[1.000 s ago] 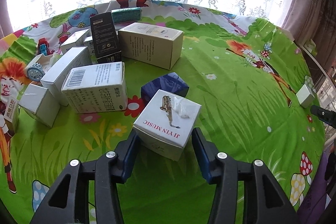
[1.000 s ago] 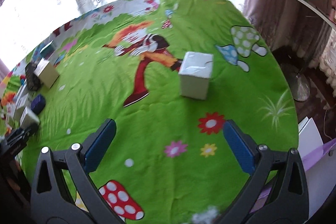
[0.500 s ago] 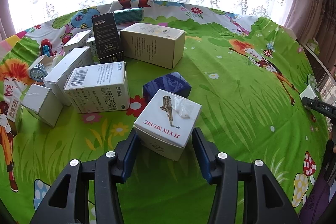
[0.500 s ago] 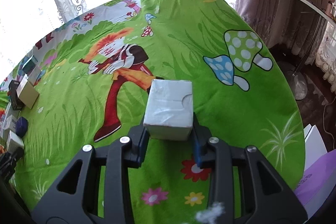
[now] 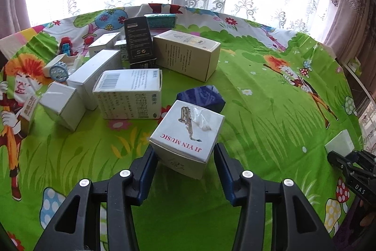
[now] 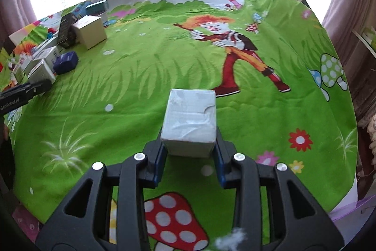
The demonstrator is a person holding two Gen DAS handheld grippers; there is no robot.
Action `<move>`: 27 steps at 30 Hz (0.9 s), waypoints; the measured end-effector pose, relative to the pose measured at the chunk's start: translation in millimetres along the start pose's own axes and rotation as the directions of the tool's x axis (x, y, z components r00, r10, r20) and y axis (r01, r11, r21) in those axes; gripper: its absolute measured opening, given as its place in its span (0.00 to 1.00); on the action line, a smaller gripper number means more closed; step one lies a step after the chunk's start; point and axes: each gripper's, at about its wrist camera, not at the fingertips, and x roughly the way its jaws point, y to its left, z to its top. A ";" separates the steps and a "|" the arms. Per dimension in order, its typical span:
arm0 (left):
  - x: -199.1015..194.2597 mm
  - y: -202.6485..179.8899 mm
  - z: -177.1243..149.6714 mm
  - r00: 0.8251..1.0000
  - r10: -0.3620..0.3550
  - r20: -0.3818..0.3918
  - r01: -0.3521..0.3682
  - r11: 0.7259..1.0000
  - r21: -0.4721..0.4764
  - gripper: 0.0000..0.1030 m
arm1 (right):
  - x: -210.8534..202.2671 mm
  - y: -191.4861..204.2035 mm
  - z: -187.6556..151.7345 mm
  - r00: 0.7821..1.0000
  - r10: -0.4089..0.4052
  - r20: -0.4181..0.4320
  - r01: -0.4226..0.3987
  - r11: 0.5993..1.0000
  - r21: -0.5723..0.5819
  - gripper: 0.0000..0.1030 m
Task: Organize rigid objects
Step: 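Lift both held white boxes and carry them over the purple-rimmed storage box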
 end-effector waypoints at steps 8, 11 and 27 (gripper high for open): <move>-33.6 39.5 -31.7 0.997 0.076 -0.008 -0.077 0.992 -0.096 0.48 | -4.9 59.8 0.2 0.997 0.074 -0.007 -0.074 0.985 -0.159 0.38; -45.0 57.2 -44.3 0.994 0.108 -0.006 -0.108 0.985 -0.135 0.48 | -9.5 85.8 0.0 0.994 0.109 -0.005 -0.108 0.968 -0.229 0.38; -111.7 132.4 -93.0 0.958 0.287 0.015 -0.269 0.915 -0.301 0.48 | -42.7 242.8 -19.4 0.948 0.313 -0.060 -0.279 0.723 -0.632 0.38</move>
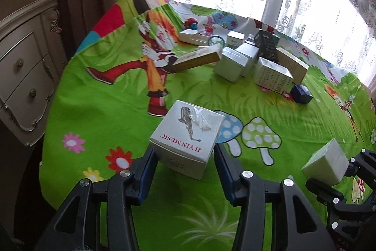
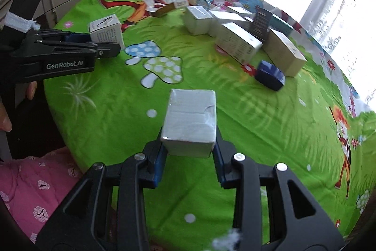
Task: Organize rigid objects
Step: 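Lift both held white boxes and carry them over the purple-rimmed storage box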
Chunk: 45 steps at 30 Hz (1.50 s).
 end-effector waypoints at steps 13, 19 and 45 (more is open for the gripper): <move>-145.8 1.6 71.1 0.879 0.104 0.466 -0.119 0.993 0.003 0.48 | -145.4 -16.1 85.6 0.820 -0.217 0.529 0.186 0.976 0.112 0.38; -198.1 -30.8 71.6 0.769 0.059 0.636 -0.129 0.990 0.064 0.48 | -212.1 -17.1 72.4 0.602 -0.419 0.679 0.342 0.904 0.255 0.38; -255.1 -281.0 6.2 0.591 -0.566 0.575 0.175 0.786 0.594 0.48 | -331.3 -129.9 -114.8 0.332 -0.904 0.267 0.668 0.426 0.611 0.38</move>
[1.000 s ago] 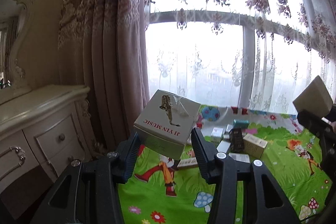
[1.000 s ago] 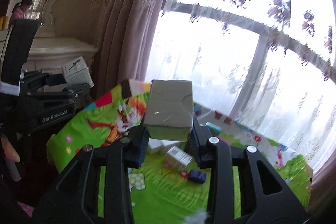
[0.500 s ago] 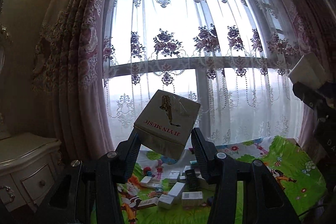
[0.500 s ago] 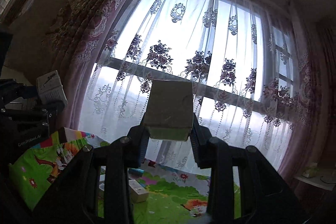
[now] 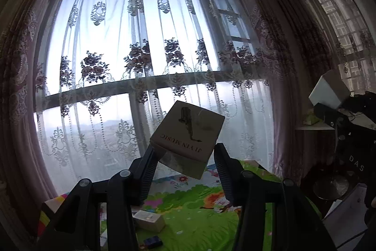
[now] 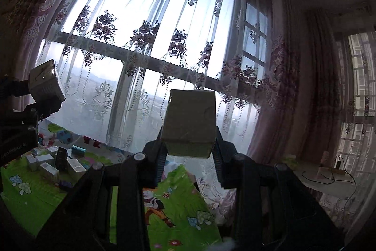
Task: Organize rigid objects
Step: 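Lift both held white boxes and carry them over the purple-rimmed storage box, then open the left tool to drop its box while the right tool releases its cube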
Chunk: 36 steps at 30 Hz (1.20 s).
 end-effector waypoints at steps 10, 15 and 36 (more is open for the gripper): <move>31.8 -156.2 -47.6 0.787 -0.524 -0.326 0.567 0.823 0.045 0.48 | -25.0 -106.8 -104.1 0.911 -0.124 -0.393 0.145 0.989 0.024 0.38; 48.3 -213.5 -77.2 0.554 -0.629 -0.545 0.720 0.691 -0.065 0.48 | -31.6 -130.2 -149.2 0.810 -0.076 -0.582 0.132 0.990 0.055 0.38; 58.2 -293.4 -174.5 0.053 -0.503 -0.863 0.780 0.560 -0.278 0.69 | -21.1 -154.0 -251.3 0.353 0.076 -0.932 0.190 0.970 0.151 0.73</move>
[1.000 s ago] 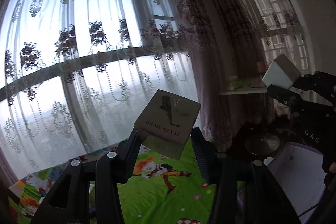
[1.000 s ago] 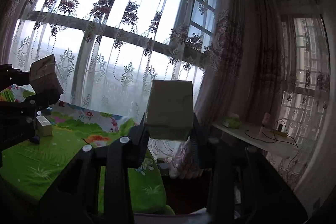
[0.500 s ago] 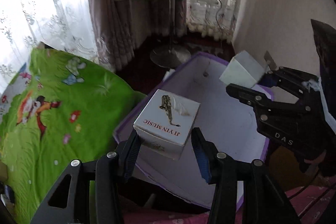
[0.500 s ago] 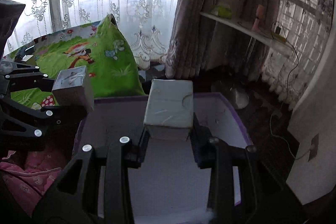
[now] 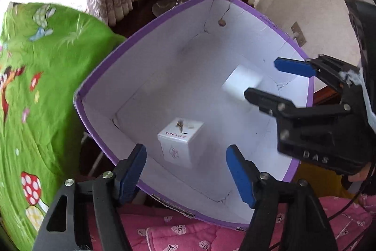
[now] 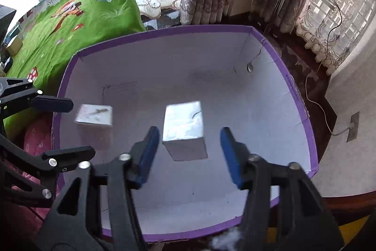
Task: Organize rigid objects
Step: 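Open the left tool to drop its box while the right tool releases its cube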
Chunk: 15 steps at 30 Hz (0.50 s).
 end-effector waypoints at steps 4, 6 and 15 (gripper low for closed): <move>3.1 17.4 -4.4 0.999 -0.052 0.016 0.053 0.997 -0.065 0.70 | 2.5 6.4 2.8 1.000 -0.004 0.011 0.004 1.000 -0.026 0.74; 3.8 20.2 -6.7 0.998 -0.056 0.017 0.057 0.996 -0.072 0.70 | 10.4 12.0 13.5 0.999 -0.007 0.040 0.009 0.998 -0.058 0.74; 3.4 30.2 -16.6 0.996 -0.084 0.028 0.086 0.992 -0.095 0.70 | 122.1 30.5 91.1 0.990 -0.129 -0.059 0.099 0.926 -0.365 0.77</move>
